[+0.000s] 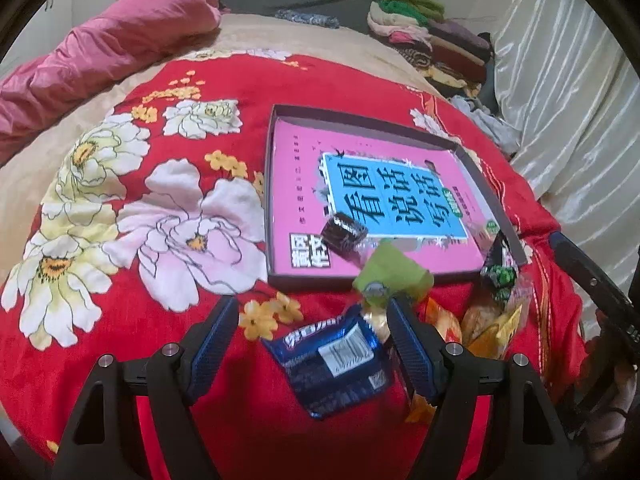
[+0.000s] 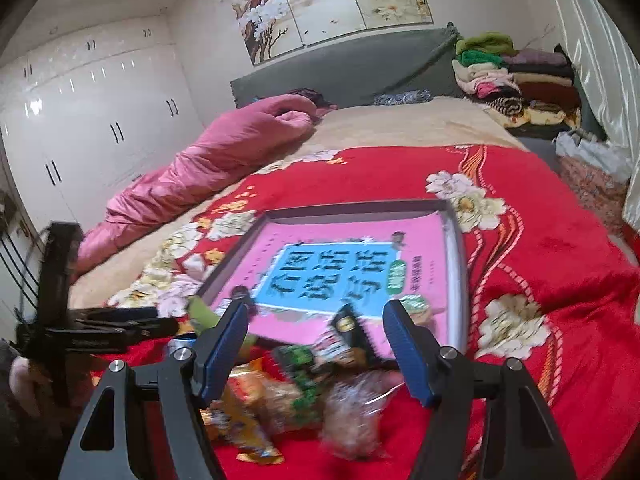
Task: Organize snacks
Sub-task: 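Move the left gripper to the blue biscuit packet while the right grasps the gold snack bag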
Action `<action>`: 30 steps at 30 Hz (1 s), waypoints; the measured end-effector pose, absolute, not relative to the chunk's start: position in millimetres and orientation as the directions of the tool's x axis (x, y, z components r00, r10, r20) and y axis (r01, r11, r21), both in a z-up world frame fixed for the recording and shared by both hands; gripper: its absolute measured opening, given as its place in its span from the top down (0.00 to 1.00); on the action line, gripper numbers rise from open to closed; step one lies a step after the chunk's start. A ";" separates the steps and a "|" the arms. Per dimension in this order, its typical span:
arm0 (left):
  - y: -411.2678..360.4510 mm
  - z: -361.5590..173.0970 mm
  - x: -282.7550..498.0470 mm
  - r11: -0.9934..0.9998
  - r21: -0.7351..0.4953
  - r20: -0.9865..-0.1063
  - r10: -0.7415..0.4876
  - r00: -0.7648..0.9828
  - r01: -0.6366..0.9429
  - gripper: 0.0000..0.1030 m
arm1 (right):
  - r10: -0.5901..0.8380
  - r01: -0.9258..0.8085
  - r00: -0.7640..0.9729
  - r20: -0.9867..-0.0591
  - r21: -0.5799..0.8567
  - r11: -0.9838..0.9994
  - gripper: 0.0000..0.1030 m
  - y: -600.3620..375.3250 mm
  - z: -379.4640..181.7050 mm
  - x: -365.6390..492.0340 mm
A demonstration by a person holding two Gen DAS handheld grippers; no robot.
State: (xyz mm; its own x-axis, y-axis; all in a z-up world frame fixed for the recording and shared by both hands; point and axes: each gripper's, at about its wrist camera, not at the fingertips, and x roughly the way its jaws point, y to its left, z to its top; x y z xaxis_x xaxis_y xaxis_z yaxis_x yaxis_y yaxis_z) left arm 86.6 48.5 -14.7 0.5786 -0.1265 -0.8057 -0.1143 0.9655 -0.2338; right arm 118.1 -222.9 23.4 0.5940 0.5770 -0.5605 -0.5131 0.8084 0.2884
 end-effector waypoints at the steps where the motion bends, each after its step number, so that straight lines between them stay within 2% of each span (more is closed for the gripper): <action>1: 48.4 -15.9 84.8 0.965 -0.235 -0.807 -0.129 0.576 -0.114 0.24 | 0.584 -0.516 0.586 -0.561 0.297 0.803 0.32 -220.7 23.2 115.3; 15: 51.0 -29.7 73.3 0.945 -0.286 -0.830 -0.161 0.534 -0.160 0.24 | 0.599 -0.560 0.539 -0.592 0.279 0.780 0.32 -192.0 19.8 82.7; 25: 44.4 -41.1 69.1 0.923 -0.337 -0.842 -0.208 0.497 -0.185 0.24 | 0.572 -0.576 0.491 -0.657 0.248 0.779 0.33 -175.3 3.6 69.5; 30: 42.3 -45.8 69.3 0.918 -0.344 -0.846 -0.212 0.489 -0.197 0.24 | 0.556 -0.587 0.476 -0.681 0.224 0.778 0.39 -169.7 -3.0 67.2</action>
